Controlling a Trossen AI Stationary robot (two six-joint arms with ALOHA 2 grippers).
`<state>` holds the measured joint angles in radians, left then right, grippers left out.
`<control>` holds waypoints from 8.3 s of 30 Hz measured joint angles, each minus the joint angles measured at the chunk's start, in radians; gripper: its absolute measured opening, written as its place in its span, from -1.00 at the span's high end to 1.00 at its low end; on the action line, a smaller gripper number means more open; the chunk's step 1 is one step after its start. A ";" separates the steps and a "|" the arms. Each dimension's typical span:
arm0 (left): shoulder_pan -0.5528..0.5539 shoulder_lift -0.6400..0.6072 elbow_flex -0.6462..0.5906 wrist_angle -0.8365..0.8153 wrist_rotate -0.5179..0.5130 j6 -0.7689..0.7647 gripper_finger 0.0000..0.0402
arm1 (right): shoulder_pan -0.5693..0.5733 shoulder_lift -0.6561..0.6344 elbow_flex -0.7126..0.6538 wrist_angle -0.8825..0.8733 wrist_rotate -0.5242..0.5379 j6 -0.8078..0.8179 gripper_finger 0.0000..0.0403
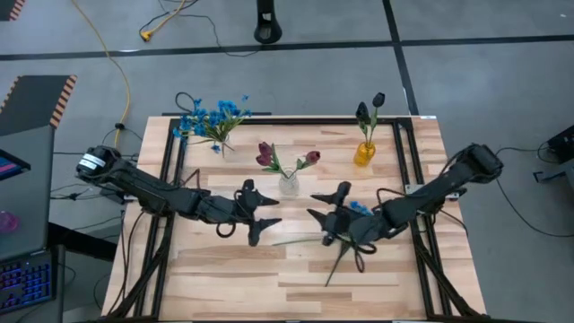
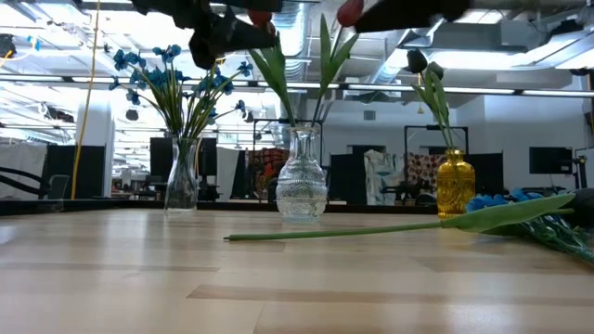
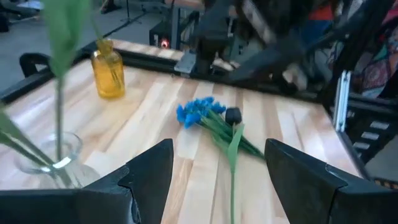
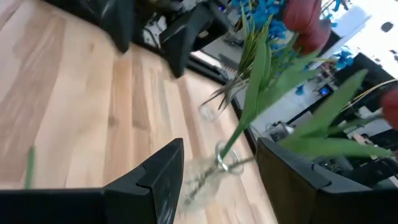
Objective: Sort flowers into vase by color
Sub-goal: Put the black flower into the yellow vase
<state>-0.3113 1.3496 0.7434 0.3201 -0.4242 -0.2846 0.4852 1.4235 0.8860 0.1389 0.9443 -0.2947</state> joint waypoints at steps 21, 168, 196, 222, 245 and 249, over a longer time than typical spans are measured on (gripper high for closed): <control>0.030 0.585 0.471 0.016 0.049 0.144 -0.20 | 0.099 -0.255 -0.028 -0.771 -0.114 0.679 -0.13; 0.097 0.273 0.223 0.344 0.095 0.251 0.92 | -0.150 -0.155 -0.422 0.867 -0.540 0.189 -0.23; 0.096 0.273 0.223 0.317 0.105 0.228 0.92 | -0.165 -0.015 -0.271 0.889 -0.602 0.066 0.29; 0.097 0.273 0.224 0.234 0.147 0.210 0.15 | -0.084 -0.339 -0.270 0.374 -0.364 0.115 0.78; 0.097 0.274 0.224 0.158 0.129 0.209 0.15 | -0.044 -0.830 -0.270 -0.158 -0.088 0.215 0.79; 0.097 0.274 0.224 0.157 0.129 0.209 0.15 | -0.064 -0.826 -0.254 -0.180 -0.021 0.208 0.79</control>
<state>-0.2142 1.6234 0.9672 0.4774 -0.2951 -0.0753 0.4210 0.5972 0.6316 -0.0407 0.9234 -0.0868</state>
